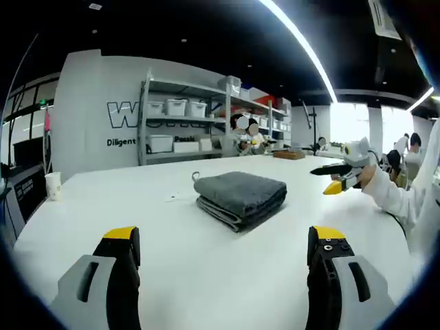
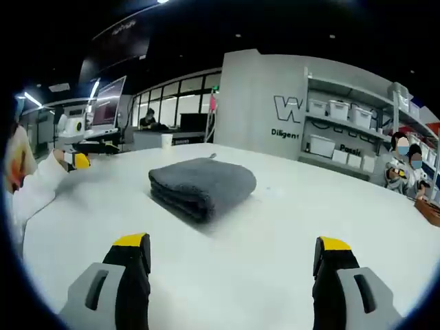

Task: Open the folded towel by lifting each exposed corner and separating the folded layers until the towel lies flat within the target outline without major curled edges

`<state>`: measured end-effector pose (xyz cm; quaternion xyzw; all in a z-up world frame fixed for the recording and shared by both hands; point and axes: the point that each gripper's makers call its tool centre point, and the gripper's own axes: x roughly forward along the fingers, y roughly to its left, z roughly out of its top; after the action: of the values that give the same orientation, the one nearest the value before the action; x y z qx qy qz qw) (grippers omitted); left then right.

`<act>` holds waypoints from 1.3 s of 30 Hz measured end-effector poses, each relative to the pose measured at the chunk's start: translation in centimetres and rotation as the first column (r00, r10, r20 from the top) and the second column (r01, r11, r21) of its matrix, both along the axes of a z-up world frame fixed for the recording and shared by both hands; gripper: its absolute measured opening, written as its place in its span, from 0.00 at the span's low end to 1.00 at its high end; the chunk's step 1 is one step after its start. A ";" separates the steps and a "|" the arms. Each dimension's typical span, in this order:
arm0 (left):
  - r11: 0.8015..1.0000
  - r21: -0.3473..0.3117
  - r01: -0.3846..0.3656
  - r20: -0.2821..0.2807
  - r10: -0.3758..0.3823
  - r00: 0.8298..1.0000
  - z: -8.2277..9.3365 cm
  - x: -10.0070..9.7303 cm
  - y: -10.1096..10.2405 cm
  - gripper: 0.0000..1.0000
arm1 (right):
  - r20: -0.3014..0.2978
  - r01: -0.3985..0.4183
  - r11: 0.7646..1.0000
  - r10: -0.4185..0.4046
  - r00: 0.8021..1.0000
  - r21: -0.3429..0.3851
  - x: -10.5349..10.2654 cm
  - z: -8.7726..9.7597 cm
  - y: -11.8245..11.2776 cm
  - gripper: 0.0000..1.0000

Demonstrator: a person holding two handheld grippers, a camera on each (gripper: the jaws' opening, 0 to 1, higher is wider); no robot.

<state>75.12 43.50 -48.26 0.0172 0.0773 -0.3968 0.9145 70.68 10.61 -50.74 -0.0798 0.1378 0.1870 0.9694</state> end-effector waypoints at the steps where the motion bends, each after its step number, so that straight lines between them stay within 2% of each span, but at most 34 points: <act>1: 1.000 -0.001 0.000 -0.001 0.000 1.000 0.0 0.0 0.0 1.00 | 0.000 0.000 1.000 0.000 1.000 0.000 0.0 0.0 0.0 1.00; 25: 1.000 0.009 -0.003 -0.004 0.003 1.000 -0.2 0.0 0.0 1.00 | -0.006 -0.003 1.000 0.003 1.000 -0.008 0.2 -0.3 0.1 0.99; 28: 1.000 0.017 -0.011 -0.010 0.011 1.000 -0.4 0.2 0.3 1.00 | -0.017 0.005 1.000 -0.005 1.000 0.013 0.2 -0.4 0.1 0.99; 32: 0.999 0.034 -0.019 -0.009 0.020 1.000 -0.5 0.2 0.5 1.00 | -0.015 0.007 1.000 -0.007 1.000 0.029 0.1 -0.3 0.6 0.97; 36: 0.998 0.055 -0.021 0.002 0.021 1.000 -0.3 0.0 0.4 1.00 | -0.016 0.010 1.000 -0.011 1.000 -0.030 0.4 -0.8 1.1 0.97; 39: 0.991 0.124 -0.053 -0.002 0.053 0.999 -0.9 0.2 1.0 1.00 | -0.022 0.011 0.999 -0.012 1.000 -0.043 0.8 -1.0 1.7 0.97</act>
<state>75.36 44.47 -49.16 0.0707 0.1045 -0.3670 0.9216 71.44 12.28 -51.75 -0.0978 0.1529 0.1793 0.9669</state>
